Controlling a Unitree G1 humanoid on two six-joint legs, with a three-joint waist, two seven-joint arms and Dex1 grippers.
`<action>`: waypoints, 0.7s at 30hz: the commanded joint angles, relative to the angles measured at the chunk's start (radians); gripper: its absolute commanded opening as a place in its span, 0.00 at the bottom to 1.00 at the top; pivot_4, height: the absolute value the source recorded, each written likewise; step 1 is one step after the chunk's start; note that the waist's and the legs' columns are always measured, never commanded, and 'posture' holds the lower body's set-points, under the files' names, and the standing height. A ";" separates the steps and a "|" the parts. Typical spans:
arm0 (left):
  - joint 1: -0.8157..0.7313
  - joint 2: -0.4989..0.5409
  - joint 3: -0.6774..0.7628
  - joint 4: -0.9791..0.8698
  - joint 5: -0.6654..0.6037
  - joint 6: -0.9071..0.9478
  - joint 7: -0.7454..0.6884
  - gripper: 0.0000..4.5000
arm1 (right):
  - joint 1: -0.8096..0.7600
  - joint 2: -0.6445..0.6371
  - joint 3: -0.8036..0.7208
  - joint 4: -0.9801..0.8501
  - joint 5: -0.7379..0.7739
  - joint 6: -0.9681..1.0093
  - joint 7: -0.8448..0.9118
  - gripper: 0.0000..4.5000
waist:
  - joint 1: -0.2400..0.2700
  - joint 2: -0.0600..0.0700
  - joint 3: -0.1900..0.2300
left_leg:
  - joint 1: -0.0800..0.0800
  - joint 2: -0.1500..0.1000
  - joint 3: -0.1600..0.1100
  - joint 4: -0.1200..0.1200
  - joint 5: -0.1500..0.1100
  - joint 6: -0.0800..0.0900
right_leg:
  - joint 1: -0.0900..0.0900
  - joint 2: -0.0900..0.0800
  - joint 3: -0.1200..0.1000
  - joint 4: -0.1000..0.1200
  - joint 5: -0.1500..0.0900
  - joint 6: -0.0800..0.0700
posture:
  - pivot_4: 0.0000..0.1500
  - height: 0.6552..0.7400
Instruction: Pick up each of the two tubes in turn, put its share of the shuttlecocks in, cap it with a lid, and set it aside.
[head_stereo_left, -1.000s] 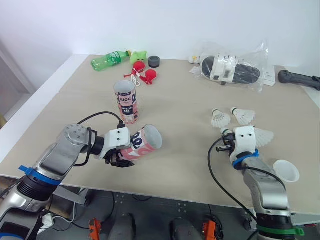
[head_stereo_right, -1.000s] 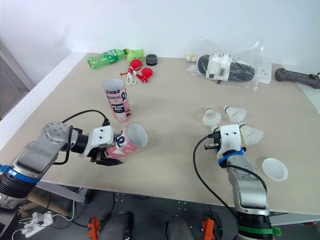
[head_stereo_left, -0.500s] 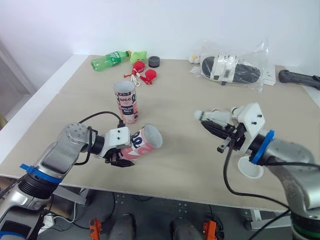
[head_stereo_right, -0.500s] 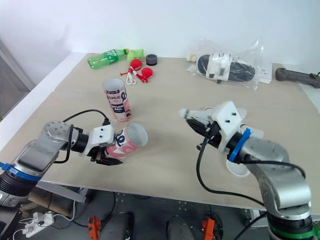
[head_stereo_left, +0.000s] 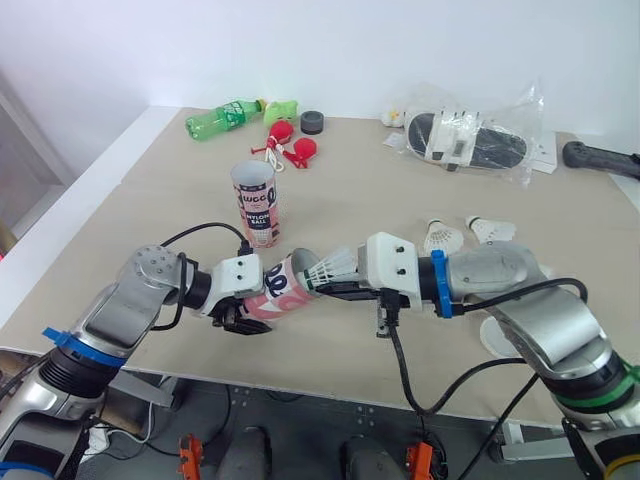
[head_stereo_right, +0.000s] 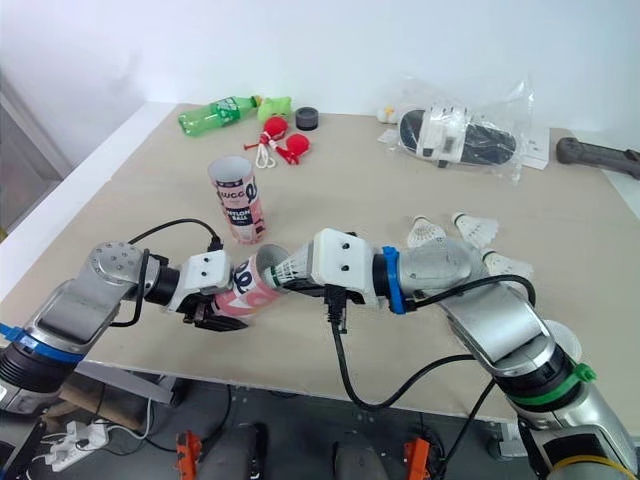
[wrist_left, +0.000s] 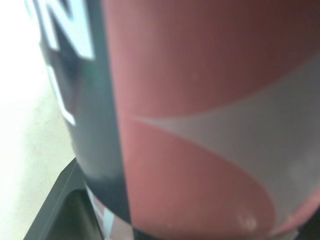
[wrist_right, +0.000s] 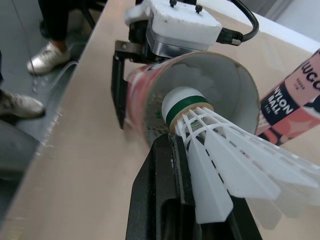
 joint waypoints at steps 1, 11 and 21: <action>0.048 -0.005 -0.064 0.014 0.019 0.029 0.016 0.67 | -0.034 0.023 0.000 0.009 -0.028 -0.032 0.015 0.17 | 0.000 0.000 0.000 | 0.000 0.000 0.000 0.000 0.000 0.000 | 0.000 0.000 0.000 0.000 0.000 0.000 | 1.00 1.00; 0.045 -0.009 -0.067 0.017 0.017 0.030 0.021 0.67 | -0.062 0.025 -0.120 -0.042 0.082 0.067 0.055 0.99 | 0.000 0.000 0.000 | 0.000 0.000 0.000 -0.001 0.000 0.000 | 0.001 0.001 0.000 0.000 -0.001 0.000 | 1.00 1.00; 0.032 -0.026 -0.077 0.036 0.018 0.020 0.018 0.67 | 0.167 -0.154 -0.514 -0.075 0.295 0.266 0.035 0.99 | 0.006 -0.002 0.000 | 0.001 0.001 0.005 -0.001 0.000 0.001 | 0.004 -0.003 -0.001 0.000 -0.002 0.000 | 1.00 1.00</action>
